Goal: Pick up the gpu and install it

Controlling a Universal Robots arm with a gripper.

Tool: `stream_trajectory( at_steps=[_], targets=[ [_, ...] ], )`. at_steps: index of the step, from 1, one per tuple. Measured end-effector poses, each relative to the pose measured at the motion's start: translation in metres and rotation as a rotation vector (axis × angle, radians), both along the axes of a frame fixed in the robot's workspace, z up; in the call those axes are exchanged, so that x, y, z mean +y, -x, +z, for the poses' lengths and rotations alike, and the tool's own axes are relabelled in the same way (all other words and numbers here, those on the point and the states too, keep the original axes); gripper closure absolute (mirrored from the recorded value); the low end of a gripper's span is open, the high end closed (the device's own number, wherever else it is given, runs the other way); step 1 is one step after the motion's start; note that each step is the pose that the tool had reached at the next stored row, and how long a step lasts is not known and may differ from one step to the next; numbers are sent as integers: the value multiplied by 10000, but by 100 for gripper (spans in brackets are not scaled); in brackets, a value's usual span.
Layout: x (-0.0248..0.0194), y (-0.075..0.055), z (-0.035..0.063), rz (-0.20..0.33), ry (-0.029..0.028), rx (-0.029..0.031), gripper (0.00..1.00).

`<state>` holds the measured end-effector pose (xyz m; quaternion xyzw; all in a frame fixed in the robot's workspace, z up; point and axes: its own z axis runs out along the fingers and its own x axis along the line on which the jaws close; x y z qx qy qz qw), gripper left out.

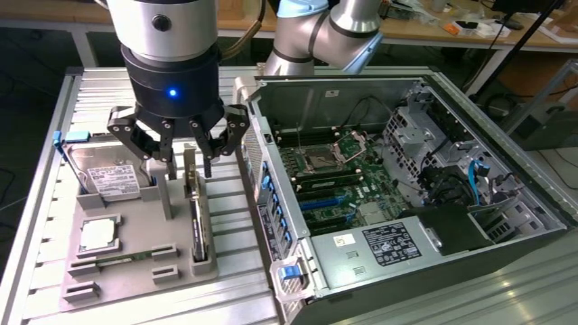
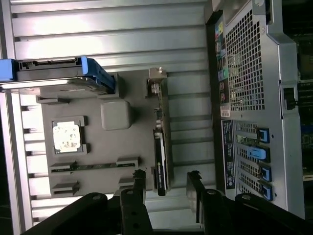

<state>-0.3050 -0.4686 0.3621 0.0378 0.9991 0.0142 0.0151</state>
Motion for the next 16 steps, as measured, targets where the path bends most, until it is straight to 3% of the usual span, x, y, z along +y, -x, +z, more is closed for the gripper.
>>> stream_trajectory(
  at_steps=[16],
  targets=[
    [-28, -14, -112, 0, 64, 1, 53]
  ],
)
